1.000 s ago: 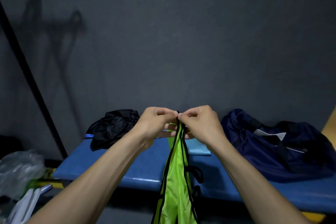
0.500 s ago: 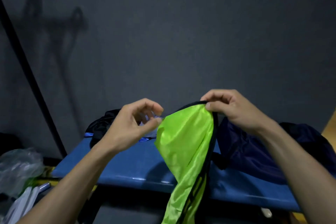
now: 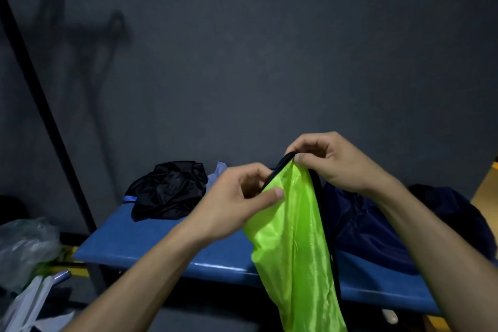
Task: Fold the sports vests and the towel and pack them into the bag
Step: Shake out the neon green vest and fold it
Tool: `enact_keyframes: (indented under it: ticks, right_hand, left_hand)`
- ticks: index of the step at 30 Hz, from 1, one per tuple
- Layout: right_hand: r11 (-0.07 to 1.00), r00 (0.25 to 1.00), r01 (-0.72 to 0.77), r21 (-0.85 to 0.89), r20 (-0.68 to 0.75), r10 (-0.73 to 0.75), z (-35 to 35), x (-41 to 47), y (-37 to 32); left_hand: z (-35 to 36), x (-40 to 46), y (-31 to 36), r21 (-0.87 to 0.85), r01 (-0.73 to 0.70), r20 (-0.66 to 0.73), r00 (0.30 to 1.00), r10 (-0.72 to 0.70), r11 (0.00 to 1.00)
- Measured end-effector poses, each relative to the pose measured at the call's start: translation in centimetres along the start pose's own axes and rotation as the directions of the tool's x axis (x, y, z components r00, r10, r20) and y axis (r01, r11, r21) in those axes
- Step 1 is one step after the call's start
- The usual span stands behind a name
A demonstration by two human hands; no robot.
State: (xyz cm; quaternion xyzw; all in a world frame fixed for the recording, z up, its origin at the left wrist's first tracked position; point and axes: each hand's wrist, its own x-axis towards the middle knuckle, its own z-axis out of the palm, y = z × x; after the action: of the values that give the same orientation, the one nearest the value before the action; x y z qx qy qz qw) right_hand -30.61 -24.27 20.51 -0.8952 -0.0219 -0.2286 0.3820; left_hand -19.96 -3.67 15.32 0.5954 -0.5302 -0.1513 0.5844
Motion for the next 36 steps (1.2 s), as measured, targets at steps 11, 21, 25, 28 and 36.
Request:
enact_keyframes:
  ticks: [11,21,25,28,36]
  right_hand:
    - [0.998,0.997,-0.007,0.056,-0.079,0.012,1.3,-1.9,3.6]
    - [0.947,0.986,-0.092,0.308,-0.102,0.129,2.5,-1.6,5.0]
    - [0.881,0.979,-0.084,0.465,-0.128,0.160,2.0,-2.0,5.1]
    - [0.878,0.967,-0.036,0.477,-0.204,0.150,1.6,-1.9,4.8]
    - [0.942,0.957,0.056,0.332,-0.286,0.044,1.3,-0.9,3.1]
  left_hand:
    - [-6.4,1.7,5.7,0.934,-0.308,0.326,0.942,-0.078,0.181]
    - [-7.9,1.3,3.3,0.917,-0.395,0.377,0.903,0.205,0.054]
    - [-8.5,1.9,4.6,0.866,-0.445,0.403,0.891,0.208,0.227]
    - [-7.6,1.8,5.5,0.721,-0.387,0.397,0.911,0.115,0.575]
    - [-5.7,0.4,3.6,0.678,-0.275,0.207,0.961,0.182,0.682]
